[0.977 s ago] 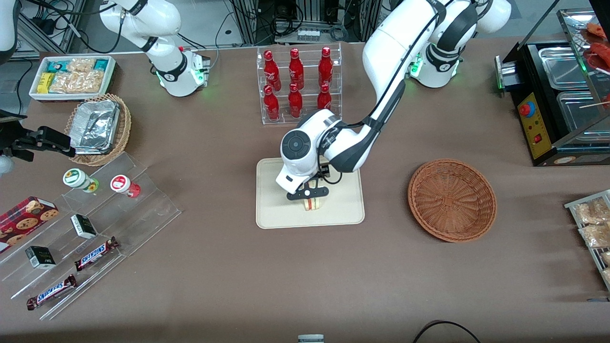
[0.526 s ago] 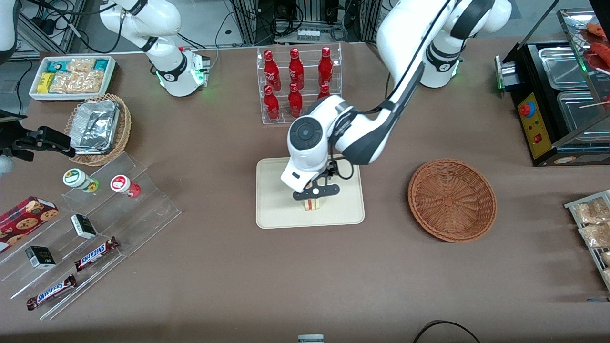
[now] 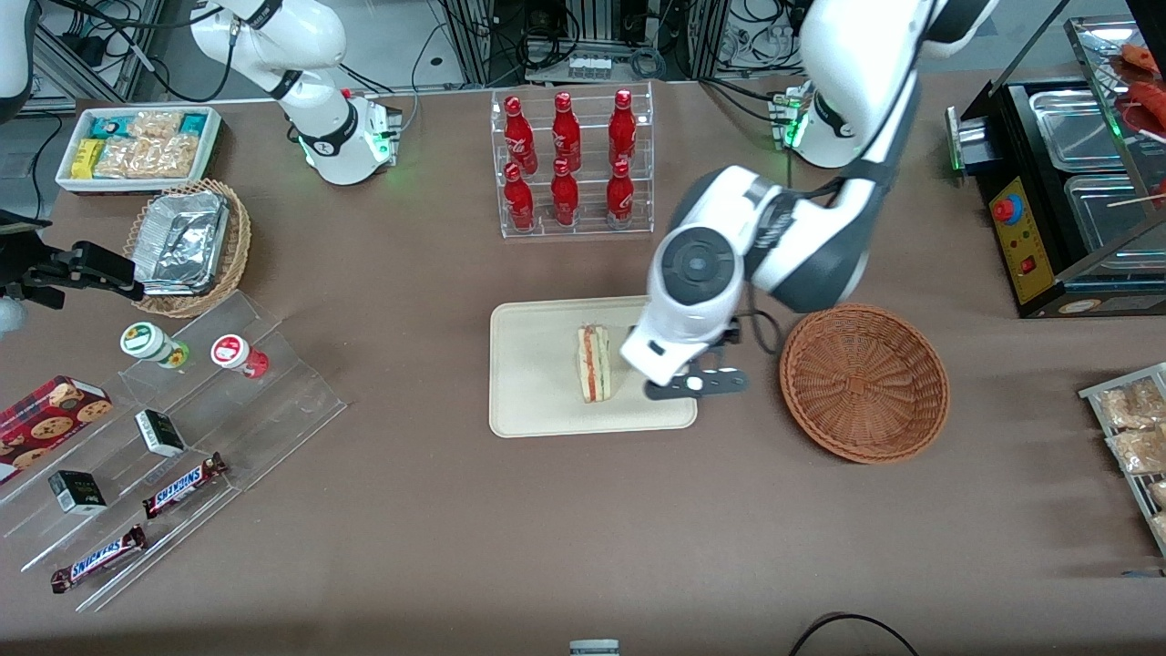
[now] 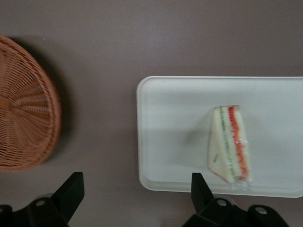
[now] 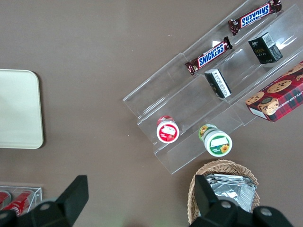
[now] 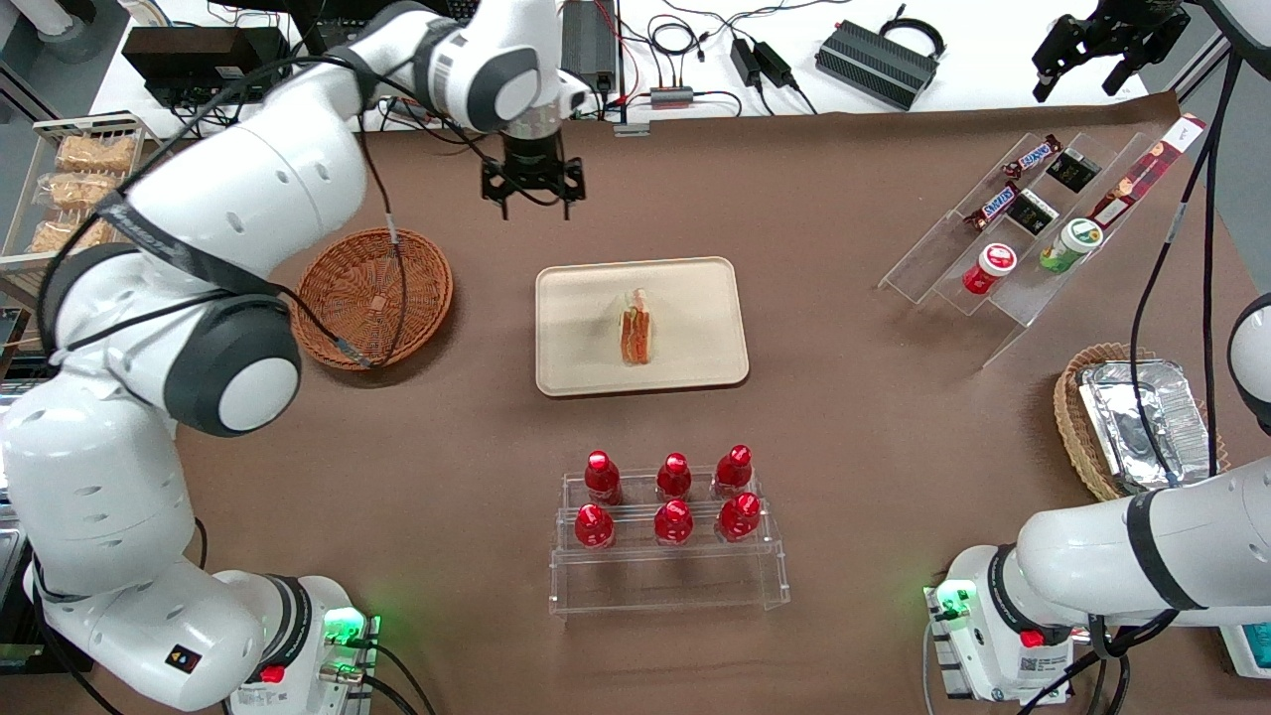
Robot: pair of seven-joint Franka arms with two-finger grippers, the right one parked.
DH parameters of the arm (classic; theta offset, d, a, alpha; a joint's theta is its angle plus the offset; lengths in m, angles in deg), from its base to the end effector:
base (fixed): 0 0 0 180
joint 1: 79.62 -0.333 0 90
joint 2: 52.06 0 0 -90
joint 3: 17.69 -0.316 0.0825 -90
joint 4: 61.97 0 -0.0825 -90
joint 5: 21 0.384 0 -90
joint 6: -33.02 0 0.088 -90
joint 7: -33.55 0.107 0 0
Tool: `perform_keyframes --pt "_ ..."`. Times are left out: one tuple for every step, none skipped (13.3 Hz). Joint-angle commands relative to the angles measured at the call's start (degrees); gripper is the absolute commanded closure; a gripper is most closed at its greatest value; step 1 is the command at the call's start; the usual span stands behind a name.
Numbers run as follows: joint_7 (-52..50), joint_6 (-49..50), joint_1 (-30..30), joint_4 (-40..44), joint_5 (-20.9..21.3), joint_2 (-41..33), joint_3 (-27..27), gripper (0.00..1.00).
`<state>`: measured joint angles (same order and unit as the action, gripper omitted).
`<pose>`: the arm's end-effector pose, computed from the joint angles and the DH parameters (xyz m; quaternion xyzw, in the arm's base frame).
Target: Place sandwich from basket to tray
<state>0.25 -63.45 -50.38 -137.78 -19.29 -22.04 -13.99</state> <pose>0.5861 -0.3658 0.4206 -0.9967 -0.0033 0.0689 0.0428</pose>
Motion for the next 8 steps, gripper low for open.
perform_keyframes --pt "9.73 -1.69 -5.24 -12.67 0.49 -10.30 0.17 0.00" --pt "10.44 -3.18 -7.08 -14.27 0.40 -11.72 0.17 0.00" --pt "11.49 -3.72 -8.66 -15.33 0.40 -12.60 0.25 0.00" --pt "13.51 -3.63 -9.11 -16.12 0.23 -13.57 0.17 0.00" --pt "15.01 -3.81 -10.25 -17.35 0.14 -14.71 0.17 0.00" --pt "15.37 -3.81 -11.74 -18.32 0.05 -15.76 0.17 0.00" --pt "16.94 -3.81 -12.97 -19.46 -0.38 -17.43 0.17 0.00" --pt "19.74 -3.55 -14.29 -20.60 -0.48 -19.10 0.17 0.00"
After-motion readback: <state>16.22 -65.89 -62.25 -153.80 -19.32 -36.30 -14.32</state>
